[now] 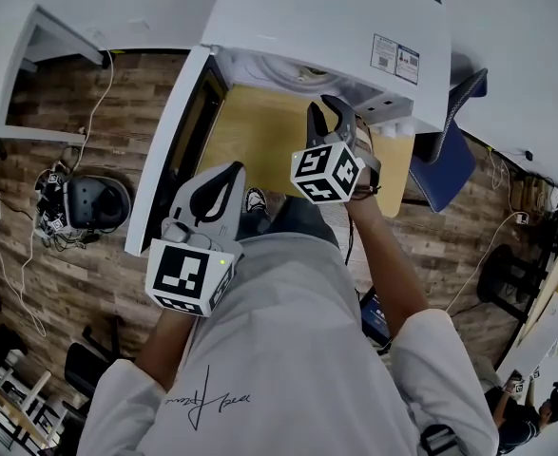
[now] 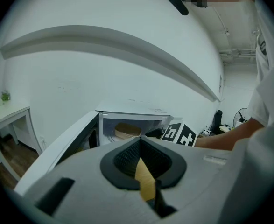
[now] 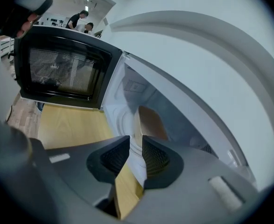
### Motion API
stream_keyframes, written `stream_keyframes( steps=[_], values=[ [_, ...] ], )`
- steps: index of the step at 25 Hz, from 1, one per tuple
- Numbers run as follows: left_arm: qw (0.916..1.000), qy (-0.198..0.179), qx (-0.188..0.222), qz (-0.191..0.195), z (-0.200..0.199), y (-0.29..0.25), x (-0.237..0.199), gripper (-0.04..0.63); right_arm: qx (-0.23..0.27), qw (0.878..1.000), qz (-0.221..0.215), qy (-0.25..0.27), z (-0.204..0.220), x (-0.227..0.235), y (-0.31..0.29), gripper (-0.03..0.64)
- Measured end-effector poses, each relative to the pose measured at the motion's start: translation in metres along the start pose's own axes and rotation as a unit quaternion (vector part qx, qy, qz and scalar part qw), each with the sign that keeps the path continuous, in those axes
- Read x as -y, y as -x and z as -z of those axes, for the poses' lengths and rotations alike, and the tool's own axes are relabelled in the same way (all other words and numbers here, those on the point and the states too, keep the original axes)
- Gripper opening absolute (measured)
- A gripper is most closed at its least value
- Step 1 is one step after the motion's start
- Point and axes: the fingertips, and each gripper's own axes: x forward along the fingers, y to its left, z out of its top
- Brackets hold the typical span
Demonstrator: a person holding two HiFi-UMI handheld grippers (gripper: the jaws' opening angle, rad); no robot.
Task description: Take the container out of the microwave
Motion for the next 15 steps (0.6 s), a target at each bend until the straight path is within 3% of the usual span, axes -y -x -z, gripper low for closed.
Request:
stream_keyframes(
  steps=[6,15],
  values=[
    [0.9999,0.005,-0.006,-0.01,0.005,0.004,-0.007,-0.006,-0.007,1.0,0.005,0.02,-0.001,0.002,-0.02,0.106],
    [0.9995,-0.007,-0.012,-0.029,0.007,0.008,-0.014,-0.006,-0.027,0.995,0.032,0.09,0.0,0.004,-0.047,0.107]
  ],
)
